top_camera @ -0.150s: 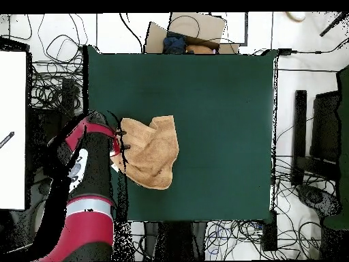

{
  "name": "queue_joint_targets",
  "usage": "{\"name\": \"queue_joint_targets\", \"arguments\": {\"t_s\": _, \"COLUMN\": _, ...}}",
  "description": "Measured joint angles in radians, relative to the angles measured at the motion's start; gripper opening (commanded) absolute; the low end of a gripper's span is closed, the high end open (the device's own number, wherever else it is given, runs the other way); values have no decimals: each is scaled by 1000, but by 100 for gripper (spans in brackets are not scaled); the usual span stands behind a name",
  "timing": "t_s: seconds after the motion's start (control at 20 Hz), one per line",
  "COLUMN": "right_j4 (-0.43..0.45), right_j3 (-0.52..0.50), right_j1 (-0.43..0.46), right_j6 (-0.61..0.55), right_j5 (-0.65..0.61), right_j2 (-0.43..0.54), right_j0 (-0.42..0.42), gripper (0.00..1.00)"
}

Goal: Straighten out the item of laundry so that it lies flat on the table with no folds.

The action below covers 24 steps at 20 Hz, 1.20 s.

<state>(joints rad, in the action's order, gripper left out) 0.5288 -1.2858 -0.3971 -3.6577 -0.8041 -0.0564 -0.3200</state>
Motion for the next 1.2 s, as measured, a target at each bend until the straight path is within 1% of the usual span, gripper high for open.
{"name": "queue_joint_targets", "arguments": {"t_s": 0.4, "right_j4": 0, "right_j3": 12, "right_j1": -3, "right_j6": 0, "right_j5": -1, "right_j2": 0, "right_j0": 0, "gripper": 100}}
{"name": "queue_joint_targets", "arguments": {"t_s": 0.9, "right_j4": -7, "right_j3": 3, "right_j1": -99, "right_j6": 0, "right_j5": -25, "right_j2": 0, "right_j0": -1, "gripper": 100}}
{"name": "queue_joint_targets", "arguments": {"t_s": 1.2, "right_j4": -6, "right_j3": 5, "right_j1": -97, "right_j6": 0, "right_j5": -25, "right_j2": 0, "right_j0": -4, "gripper": 100}}
